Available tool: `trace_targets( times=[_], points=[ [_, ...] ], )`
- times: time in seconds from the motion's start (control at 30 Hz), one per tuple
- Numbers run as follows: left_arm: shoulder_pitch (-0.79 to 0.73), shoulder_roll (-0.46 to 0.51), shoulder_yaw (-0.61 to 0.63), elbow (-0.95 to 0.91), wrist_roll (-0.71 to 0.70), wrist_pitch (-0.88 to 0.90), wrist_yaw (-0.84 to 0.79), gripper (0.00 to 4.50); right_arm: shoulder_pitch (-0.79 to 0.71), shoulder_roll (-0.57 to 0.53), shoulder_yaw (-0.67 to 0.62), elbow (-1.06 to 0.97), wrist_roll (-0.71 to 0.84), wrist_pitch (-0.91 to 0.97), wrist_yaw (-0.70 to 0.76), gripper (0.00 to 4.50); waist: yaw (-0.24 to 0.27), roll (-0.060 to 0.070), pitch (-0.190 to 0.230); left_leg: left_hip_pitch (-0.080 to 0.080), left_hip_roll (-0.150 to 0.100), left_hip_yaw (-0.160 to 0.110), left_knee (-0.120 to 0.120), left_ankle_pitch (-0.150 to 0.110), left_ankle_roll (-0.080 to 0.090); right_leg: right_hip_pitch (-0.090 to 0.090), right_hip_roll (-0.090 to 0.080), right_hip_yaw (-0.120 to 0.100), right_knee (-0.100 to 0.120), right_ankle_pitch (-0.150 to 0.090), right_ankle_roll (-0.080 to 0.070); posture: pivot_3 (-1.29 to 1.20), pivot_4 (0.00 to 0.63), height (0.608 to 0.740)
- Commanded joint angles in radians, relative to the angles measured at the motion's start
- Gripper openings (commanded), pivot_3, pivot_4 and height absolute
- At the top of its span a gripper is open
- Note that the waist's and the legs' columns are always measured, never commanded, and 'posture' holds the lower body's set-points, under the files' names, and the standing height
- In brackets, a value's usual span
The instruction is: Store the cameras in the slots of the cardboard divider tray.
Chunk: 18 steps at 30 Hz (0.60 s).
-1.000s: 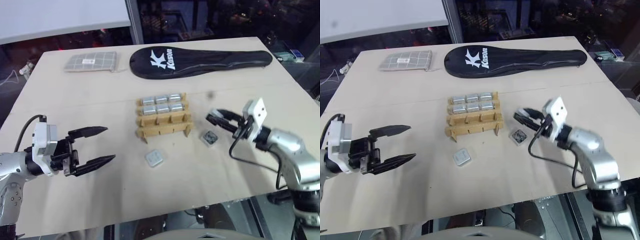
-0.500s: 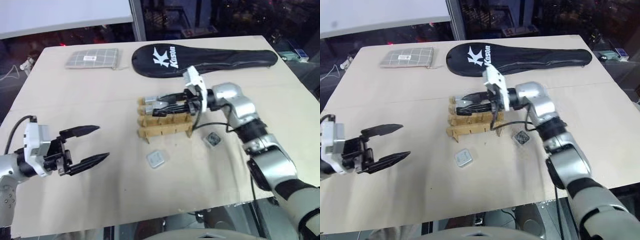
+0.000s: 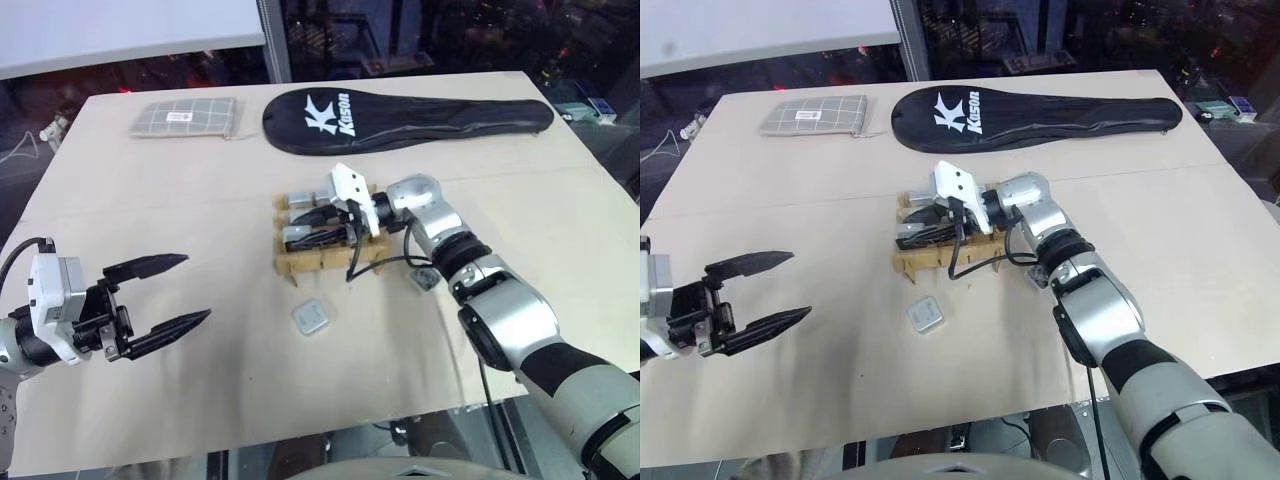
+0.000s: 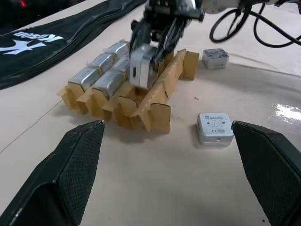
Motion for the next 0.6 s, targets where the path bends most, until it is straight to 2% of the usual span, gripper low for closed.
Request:
trace_targets(
  times=[0.03, 0.27, 0.47, 0.53, 0.6],
  points=[
    [0.015, -0.010, 0.050, -0.045, -0.022, -0.005, 0.015, 4.50, -0.037, 0.005, -0.006, 0.027, -0.048, -0.050, -0.031, 0.76, 0.000, 0.000, 0.000, 0.000, 0.000, 0.000, 0.000, 0.000, 0.000, 0.000, 0.000, 0.000, 0.000, 0.000, 0.000, 0.00, 0.150, 0.740],
    [0.042, -0.023, 0.064, -0.065, -0.026, -0.008, 0.033, 4.50, -0.057, 0.024, -0.006, 0.099, -0.134, -0.080, -0.137, 0.76, -0.002, 0.000, 0.000, 0.000, 0.000, 0.000, 0.000, 0.000, -0.001, 0.000, 0.000, 0.000, 0.000, 0.000, -0.001, 0.00, 0.150, 0.740],
    [0.048, -0.037, 0.074, -0.078, -0.037, 0.000, 0.053, 4.50, -0.060, 0.030, -0.007, 0.115, -0.169, -0.068, -0.110, 0.76, 0.000, 0.000, 0.000, 0.000, 0.000, 0.000, 0.000, 0.000, -0.001, 0.000, 0.000, 0.000, 0.000, 0.000, -0.001, 0.00, 0.150, 0.740],
    [0.049, -0.040, 0.070, -0.079, -0.035, -0.001, 0.053, 4.50, -0.057, 0.034, -0.008, 0.111, -0.170, -0.052, -0.092, 1.79, 0.000, 0.000, 0.000, 0.000, 0.000, 0.000, 0.000, 0.000, -0.001, 0.000, 0.000, 0.000, 0.000, 0.000, -0.001, 0.00, 0.150, 0.740],
    [0.043, -0.039, 0.062, -0.074, -0.032, -0.003, 0.055, 4.50, -0.056, 0.037, -0.019, 0.106, -0.163, -0.055, -0.092, 2.63, -0.001, 0.000, 0.000, 0.000, 0.000, 0.000, -0.001, 0.000, -0.001, 0.000, 0.000, 0.000, 0.000, 0.000, -0.001, 0.00, 0.150, 0.740]
  ],
)
